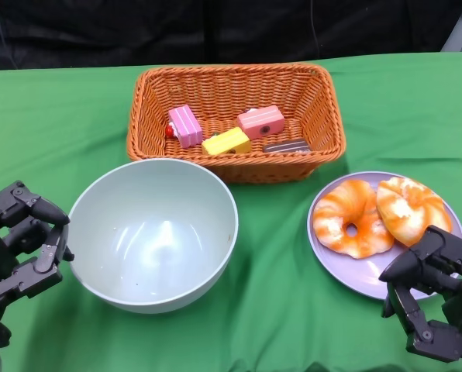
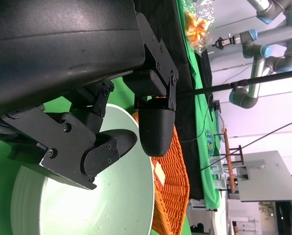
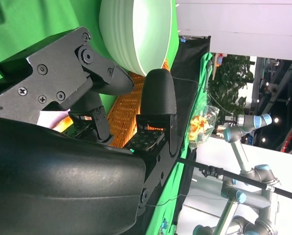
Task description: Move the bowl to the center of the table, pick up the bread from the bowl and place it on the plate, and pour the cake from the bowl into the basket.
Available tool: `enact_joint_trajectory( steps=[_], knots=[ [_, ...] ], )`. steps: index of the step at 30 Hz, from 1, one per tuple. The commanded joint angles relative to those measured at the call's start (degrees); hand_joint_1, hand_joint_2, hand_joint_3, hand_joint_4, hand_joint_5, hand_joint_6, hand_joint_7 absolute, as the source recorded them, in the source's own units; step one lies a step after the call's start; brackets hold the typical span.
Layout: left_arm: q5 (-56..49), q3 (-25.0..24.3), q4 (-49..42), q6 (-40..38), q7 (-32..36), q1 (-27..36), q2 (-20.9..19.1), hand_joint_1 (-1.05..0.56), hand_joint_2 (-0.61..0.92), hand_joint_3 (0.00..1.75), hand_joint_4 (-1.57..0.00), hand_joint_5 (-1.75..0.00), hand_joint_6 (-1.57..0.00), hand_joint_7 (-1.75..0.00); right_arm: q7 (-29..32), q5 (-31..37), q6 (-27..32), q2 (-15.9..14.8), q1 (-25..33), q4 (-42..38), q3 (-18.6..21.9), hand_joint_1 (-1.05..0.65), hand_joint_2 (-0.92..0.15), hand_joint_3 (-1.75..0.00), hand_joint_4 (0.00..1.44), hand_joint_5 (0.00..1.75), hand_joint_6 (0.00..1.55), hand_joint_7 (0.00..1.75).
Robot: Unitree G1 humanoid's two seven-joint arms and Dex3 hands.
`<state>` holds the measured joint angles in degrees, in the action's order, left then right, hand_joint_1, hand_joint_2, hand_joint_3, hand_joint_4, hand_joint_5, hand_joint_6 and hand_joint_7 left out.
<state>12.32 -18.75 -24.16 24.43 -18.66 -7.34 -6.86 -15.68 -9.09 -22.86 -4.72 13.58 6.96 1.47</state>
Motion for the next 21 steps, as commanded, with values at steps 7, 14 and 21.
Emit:
enact_joint_trajectory(
  steps=[7, 14, 21],
  knots=[
    [1.1, 0.0, 1.8, -1.0, 1.1, 0.9, -1.1, -0.07, 0.59, 1.03, -0.78, -1.72, -0.72, -1.37, 0.9, -0.2, 0.8, -0.1, 0.7, 1.8, 0.1, -0.02, -0.58, -1.04, 0.69, 1.63, 0.65, 1.39],
    [0.9, 0.2, 2.0, -0.9, 0.9, 1.2, -1.2, -0.08, 0.61, 1.02, -0.77, -1.72, -0.73, -1.38, 1.1, 0.4, -0.3, 0.0, 0.5, 0.9, 0.2, -0.01, -0.57, -1.05, 0.69, 1.62, 0.65, 1.38],
    [1.1, 0.3, 2.2, -1.2, 0.9, 1.3, -1.3, -0.08, 0.60, 1.02, -0.77, -1.74, -0.74, -1.37, 1.2, 0.5, -0.2, 0.1, 0.3, 0.7, 0.1, -0.02, -0.56, -1.07, 0.70, 1.61, 0.67, 1.36]
  ],
)
